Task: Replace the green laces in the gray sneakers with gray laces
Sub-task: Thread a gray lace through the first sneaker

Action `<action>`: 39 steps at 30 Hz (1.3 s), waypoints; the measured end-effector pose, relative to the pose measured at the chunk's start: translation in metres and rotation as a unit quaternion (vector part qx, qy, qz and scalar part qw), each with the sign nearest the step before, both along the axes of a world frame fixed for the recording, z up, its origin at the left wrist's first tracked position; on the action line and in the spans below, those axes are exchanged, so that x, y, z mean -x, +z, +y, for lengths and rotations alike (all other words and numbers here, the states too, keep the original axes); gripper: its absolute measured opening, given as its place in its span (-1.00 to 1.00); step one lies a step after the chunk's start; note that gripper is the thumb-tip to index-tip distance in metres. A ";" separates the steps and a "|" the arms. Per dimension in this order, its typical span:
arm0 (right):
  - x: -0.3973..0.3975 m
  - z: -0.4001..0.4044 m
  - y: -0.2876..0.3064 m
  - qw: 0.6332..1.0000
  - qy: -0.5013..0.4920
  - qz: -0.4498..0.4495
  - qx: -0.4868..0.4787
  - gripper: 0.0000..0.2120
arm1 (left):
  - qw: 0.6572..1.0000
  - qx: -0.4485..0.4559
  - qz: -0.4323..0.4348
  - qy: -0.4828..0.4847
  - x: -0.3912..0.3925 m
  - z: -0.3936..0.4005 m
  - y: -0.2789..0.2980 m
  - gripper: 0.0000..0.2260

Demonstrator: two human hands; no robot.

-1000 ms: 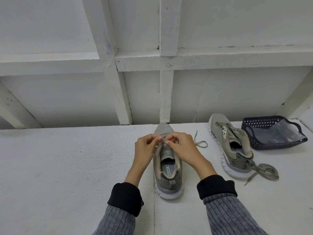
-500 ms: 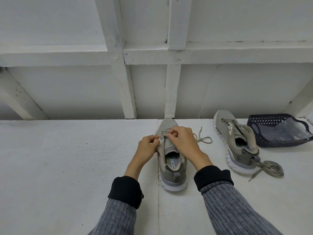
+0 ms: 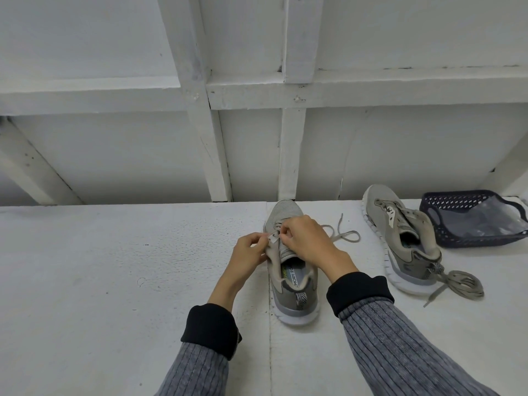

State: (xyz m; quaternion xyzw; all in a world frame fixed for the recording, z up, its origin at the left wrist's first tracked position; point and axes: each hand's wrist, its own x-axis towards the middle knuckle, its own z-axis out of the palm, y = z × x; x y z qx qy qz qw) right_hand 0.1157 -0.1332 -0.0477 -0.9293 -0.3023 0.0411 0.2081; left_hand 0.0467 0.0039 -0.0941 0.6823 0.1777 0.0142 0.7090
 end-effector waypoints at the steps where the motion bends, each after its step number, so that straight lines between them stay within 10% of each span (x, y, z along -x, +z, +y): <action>1: 0.000 0.001 -0.001 1.000 0.001 -0.003 -0.002 -0.84 | 1.000 -0.001 -0.002 0.001 0.000 0.000 0.000 -0.77; 13: 0.008 -0.003 -0.025 0.990 -0.065 -0.010 -0.124 -0.85 | 0.999 -0.011 -0.022 0.042 -0.016 -0.002 -0.003 -0.83; 19: 0.019 -0.023 -0.035 0.945 -0.176 0.028 -0.274 -0.80 | 0.934 0.282 -0.055 0.212 -0.019 0.012 -0.009 -0.75; 23: 0.023 -0.025 -0.043 0.919 -0.222 0.046 -0.323 -0.82 | 0.980 -0.127 -0.021 0.153 -0.003 0.036 -0.032 -0.81; 26: 0.023 -0.024 -0.046 0.913 -0.227 0.060 -0.335 -0.83 | 0.905 -0.419 0.040 0.058 0.012 0.054 -0.049 -0.85; 35: 0.023 -0.023 -0.047 0.899 -0.245 0.062 -0.357 -0.83 | 0.909 -0.397 -0.122 -0.016 -0.014 0.017 -0.022 -0.83; 39: 0.024 -0.024 -0.047 0.899 -0.242 0.062 -0.361 -0.83 | 0.962 -0.242 -0.112 0.052 -0.013 0.005 -0.015 -0.87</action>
